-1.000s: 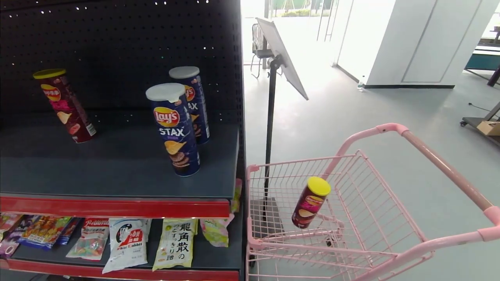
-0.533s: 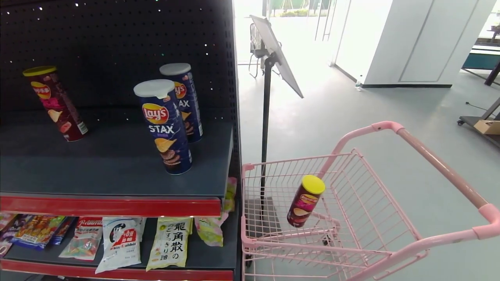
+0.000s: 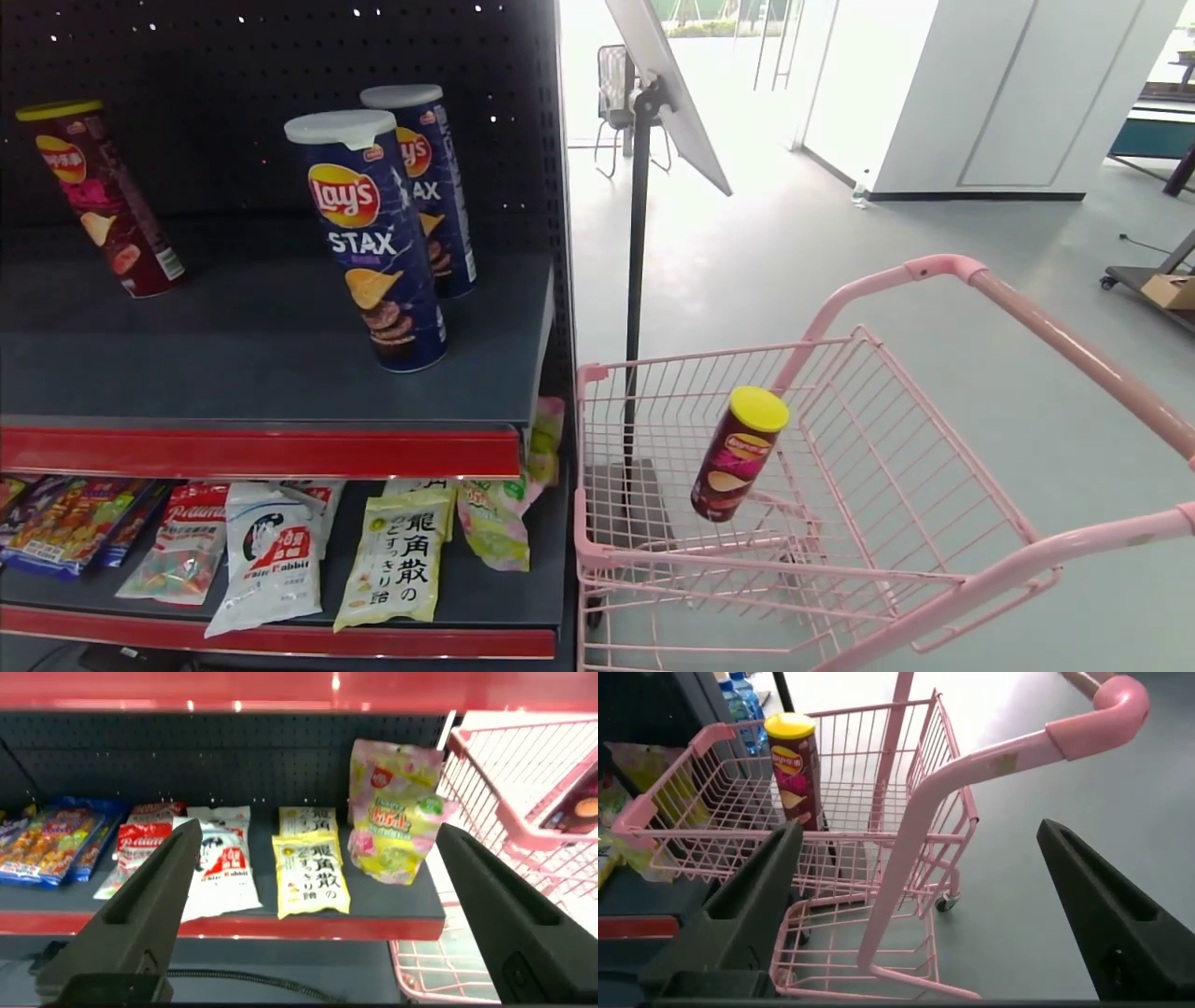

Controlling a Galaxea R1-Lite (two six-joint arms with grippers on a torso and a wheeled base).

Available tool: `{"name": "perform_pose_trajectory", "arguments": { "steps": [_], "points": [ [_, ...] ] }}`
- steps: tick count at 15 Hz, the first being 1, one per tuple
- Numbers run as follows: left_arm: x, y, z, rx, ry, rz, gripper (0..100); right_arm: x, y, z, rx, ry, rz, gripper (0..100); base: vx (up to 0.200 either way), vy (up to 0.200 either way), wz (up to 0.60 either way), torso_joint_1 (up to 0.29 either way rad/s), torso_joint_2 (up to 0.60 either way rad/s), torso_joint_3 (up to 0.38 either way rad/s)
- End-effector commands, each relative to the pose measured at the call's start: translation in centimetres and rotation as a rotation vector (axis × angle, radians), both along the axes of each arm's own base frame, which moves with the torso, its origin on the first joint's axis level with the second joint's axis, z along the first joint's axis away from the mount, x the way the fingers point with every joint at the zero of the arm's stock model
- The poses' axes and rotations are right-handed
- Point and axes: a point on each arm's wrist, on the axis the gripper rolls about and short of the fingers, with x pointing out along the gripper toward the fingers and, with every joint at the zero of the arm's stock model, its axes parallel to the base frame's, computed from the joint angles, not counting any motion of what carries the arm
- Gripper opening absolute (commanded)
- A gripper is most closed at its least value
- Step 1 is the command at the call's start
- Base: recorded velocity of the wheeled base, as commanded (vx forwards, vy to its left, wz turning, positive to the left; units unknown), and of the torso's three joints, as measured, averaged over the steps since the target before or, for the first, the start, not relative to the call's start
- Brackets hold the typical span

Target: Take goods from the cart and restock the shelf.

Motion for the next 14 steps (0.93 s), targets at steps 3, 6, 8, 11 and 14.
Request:
{"name": "perform_pose_trajectory", "arguments": {
  "steps": [3,6,8,11,14],
  "points": [
    [0.0,0.0,0.0,0.0,0.0,0.0,100,0.0,0.0,0.0,-0.001,0.001,0.0,100,0.0,0.0,0.0,-0.19,0.48,0.299],
    [0.0,0.0,0.0,0.0,0.0,0.0,100,0.0,0.0,0.0,-0.006,0.003,0.006,100,0.0,0.0,0.0,-0.048,0.12,0.077],
    [0.0,0.0,0.0,0.0,0.0,0.0,100,0.0,0.0,0.0,-0.004,0.001,0.014,100,0.0,0.0,0.0,-0.004,0.02,0.031],
    [0.0,0.0,0.0,0.0,0.0,0.0,100,0.7,0.3,12.5,-0.047,-0.122,0.191,100,0.0,0.0,0.0,0.0,0.0,0.0],
    [0.0,0.0,0.0,0.0,0.0,0.001,100,11.0,1.2,27.5,0.035,-0.166,0.323,100,0.0,0.0,0.0,0.0,0.0,0.0]
  ]
}}
